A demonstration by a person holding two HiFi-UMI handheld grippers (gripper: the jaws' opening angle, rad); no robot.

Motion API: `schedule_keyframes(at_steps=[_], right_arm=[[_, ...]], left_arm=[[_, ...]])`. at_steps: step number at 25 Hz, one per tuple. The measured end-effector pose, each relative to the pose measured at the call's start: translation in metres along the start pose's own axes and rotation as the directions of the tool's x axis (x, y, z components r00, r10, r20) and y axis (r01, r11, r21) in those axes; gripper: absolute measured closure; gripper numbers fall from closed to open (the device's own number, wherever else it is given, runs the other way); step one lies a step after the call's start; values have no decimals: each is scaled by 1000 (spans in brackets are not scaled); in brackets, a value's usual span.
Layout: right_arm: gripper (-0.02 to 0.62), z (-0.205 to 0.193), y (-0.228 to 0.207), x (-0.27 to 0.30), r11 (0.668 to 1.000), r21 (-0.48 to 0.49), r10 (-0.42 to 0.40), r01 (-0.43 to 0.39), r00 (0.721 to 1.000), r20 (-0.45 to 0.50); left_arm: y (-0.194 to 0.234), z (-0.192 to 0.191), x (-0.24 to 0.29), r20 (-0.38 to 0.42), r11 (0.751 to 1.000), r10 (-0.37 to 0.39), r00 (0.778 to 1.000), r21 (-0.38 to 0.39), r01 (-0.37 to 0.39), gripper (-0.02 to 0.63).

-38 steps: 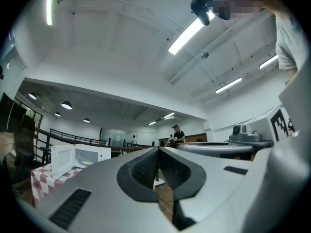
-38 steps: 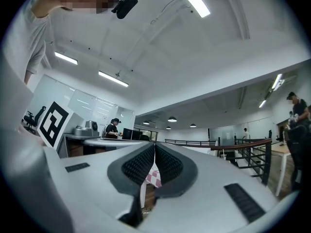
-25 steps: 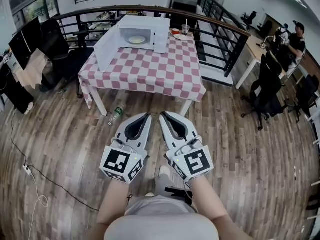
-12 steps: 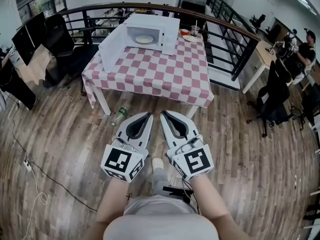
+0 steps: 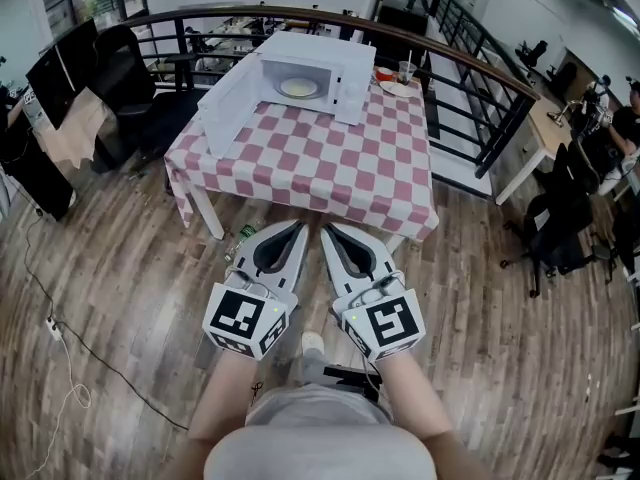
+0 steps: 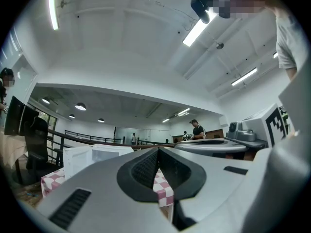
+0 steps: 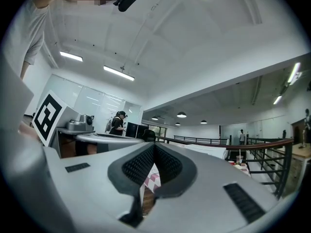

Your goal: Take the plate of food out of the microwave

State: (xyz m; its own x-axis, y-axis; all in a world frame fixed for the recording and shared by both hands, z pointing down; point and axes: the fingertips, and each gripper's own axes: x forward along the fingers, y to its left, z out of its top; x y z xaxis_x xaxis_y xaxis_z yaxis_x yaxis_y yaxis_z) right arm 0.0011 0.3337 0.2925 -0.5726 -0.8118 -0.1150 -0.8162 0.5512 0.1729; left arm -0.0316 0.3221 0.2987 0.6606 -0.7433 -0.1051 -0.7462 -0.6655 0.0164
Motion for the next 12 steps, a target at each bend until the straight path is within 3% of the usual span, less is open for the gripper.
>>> schedule_keyframes(at_steps=[12], right_arm=[[569, -27, -61, 58, 999, 11, 36, -36, 999, -16]], left_arm=[[35, -13, 81, -38, 1000, 13, 999, 17, -12, 603]])
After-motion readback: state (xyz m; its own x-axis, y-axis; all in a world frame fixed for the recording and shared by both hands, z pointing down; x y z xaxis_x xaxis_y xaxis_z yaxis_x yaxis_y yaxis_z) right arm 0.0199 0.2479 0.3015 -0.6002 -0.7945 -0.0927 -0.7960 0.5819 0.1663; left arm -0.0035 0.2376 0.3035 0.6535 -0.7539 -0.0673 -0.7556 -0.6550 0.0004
